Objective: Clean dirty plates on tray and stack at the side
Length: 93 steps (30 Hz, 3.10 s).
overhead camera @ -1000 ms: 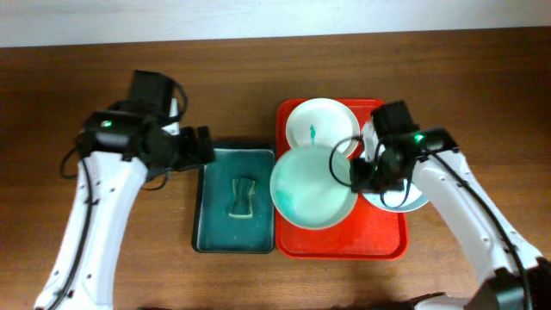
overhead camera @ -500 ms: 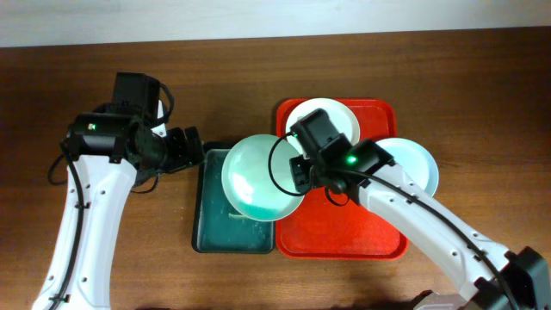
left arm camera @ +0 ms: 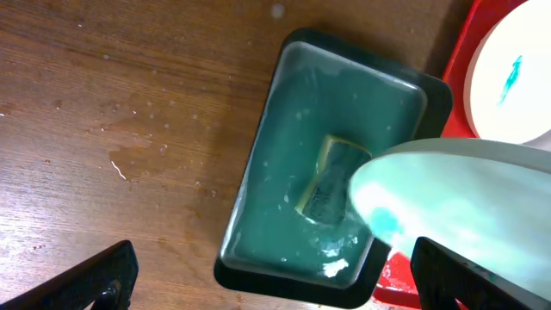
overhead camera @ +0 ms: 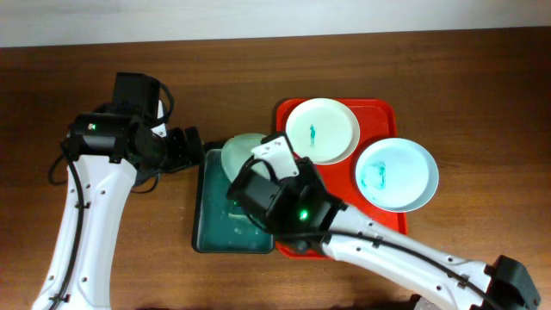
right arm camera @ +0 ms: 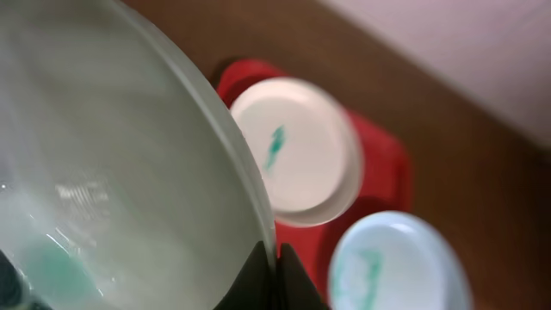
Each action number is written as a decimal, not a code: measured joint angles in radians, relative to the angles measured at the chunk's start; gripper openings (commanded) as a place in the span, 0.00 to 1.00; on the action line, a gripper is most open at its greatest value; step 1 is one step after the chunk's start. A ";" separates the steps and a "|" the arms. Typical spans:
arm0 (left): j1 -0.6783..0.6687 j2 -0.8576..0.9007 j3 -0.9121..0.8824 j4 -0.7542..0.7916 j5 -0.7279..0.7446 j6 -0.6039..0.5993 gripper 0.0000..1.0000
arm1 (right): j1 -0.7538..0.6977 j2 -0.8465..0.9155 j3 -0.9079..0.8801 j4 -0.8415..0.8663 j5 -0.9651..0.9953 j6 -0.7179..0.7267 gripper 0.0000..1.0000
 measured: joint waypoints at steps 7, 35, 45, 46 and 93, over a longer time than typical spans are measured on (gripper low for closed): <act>0.000 0.000 0.000 0.000 0.000 0.000 0.99 | 0.090 0.000 0.000 0.000 0.183 -0.001 0.04; 0.000 0.000 0.000 0.000 0.000 0.000 0.99 | 0.105 0.000 0.000 -0.001 0.214 -0.001 0.04; 0.000 0.000 0.000 0.000 0.000 0.000 0.99 | 0.105 0.000 0.000 -0.002 0.214 -0.001 0.04; 0.000 0.000 0.000 0.000 0.000 0.000 0.99 | 0.105 0.000 0.000 -0.003 0.214 -0.002 0.04; 0.000 0.000 0.000 0.000 0.000 0.000 0.99 | -1.588 -0.157 0.037 -0.241 -0.965 0.060 0.04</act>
